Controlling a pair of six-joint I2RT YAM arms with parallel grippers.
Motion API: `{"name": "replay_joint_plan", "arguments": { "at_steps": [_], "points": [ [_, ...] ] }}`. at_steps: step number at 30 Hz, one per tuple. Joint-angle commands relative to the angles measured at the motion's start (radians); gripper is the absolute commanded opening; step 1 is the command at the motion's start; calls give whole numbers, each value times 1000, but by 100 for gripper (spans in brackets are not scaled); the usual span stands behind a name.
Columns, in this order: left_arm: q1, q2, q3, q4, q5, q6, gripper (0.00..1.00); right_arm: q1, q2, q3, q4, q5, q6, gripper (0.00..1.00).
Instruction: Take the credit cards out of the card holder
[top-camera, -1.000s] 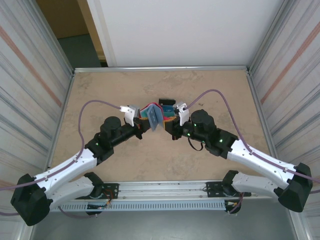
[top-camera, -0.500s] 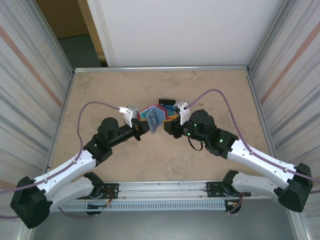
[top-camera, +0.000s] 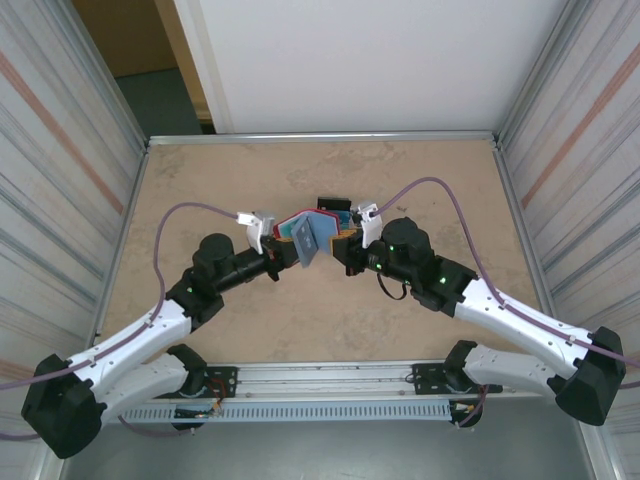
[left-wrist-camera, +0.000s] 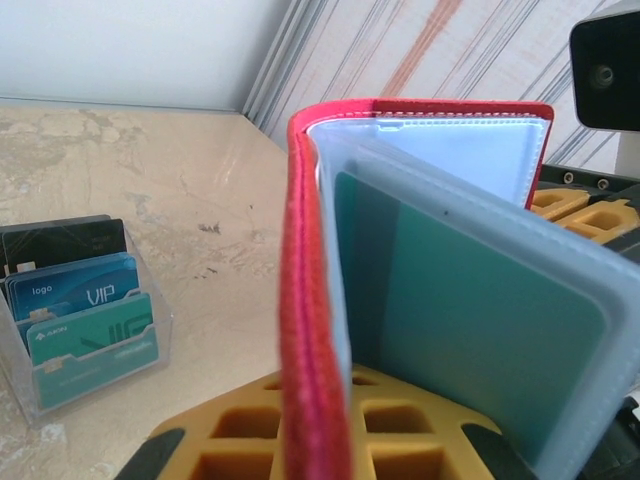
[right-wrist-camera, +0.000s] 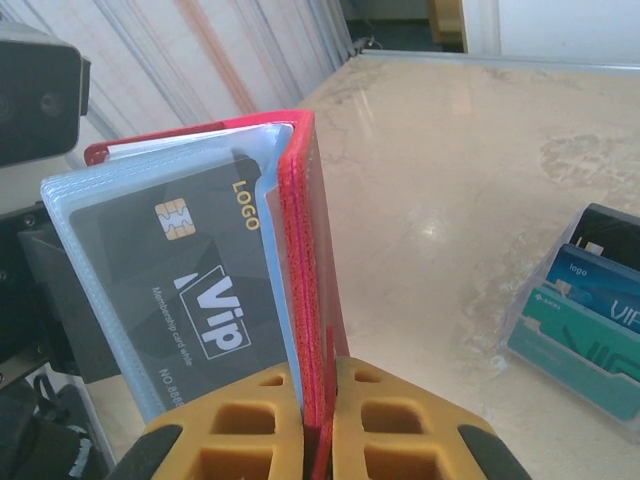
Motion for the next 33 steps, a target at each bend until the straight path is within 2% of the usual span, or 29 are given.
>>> {"name": "replay_joint_plan", "arguments": {
  "at_steps": [1, 2, 4, 11, 19, 33],
  "points": [
    [20, -33, -23, 50, 30, -39, 27, -6, -22, 7, 14, 27, 14, 0],
    [28, -39, -31, 50, 31, -49, 36, -7, -23, 6, 10, 32, 16, 0],
    [41, -51, -44, 51, 41, -62, 47, -8, -53, 4, 6, 40, 21, 0],
    [48, -83, -64, 76, 95, -68, 71, -9, -63, -4, 9, 41, 39, 0],
    [48, -73, -61, 86, 118, -65, 82, -8, -47, 10, 1, 55, 44, 0],
    [48, -62, -65, 97, 114, -72, 87, -11, -58, 12, -13, 72, 61, 0]
  ]
}}
